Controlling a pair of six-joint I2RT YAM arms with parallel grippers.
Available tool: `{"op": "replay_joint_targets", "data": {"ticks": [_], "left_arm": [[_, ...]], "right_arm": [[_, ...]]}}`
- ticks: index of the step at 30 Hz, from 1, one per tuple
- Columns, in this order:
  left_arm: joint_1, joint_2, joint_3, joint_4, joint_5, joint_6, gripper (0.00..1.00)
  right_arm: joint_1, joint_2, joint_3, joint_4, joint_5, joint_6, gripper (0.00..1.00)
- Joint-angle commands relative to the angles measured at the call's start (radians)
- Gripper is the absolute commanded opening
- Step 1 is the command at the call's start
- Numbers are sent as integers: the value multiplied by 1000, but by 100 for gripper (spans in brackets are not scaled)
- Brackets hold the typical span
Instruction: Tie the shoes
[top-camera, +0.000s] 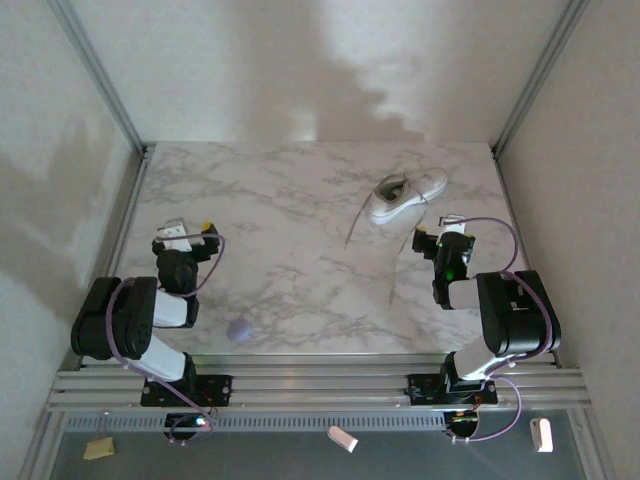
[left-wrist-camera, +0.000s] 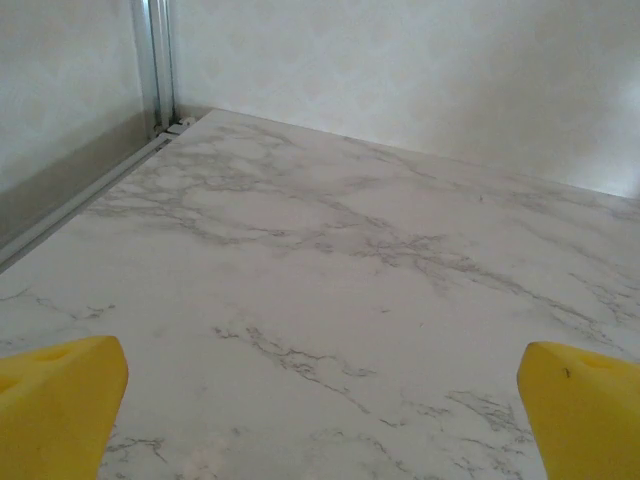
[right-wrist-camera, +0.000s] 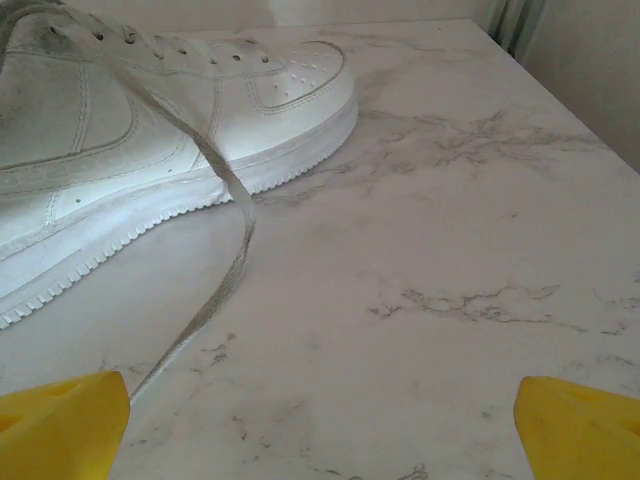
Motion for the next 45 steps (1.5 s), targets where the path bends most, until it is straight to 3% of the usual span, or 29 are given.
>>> {"op": "replay_joint_targets", "data": {"ticks": [1, 36, 41, 45], "left_arm": [[6, 0, 11, 5, 11, -4, 100], [-9, -11, -11, 39, 4, 14, 100], [-81, -101, -104, 135, -98, 66, 99], [-155, -271, -23, -172, -235, 51, 100]], "right_arm": [[6, 1, -1, 27, 17, 0, 99], [9, 0, -7, 40, 20, -4, 99], [53, -77, -79, 117, 61, -45, 99], [73, -220, -64, -53, 35, -56, 99]]}}
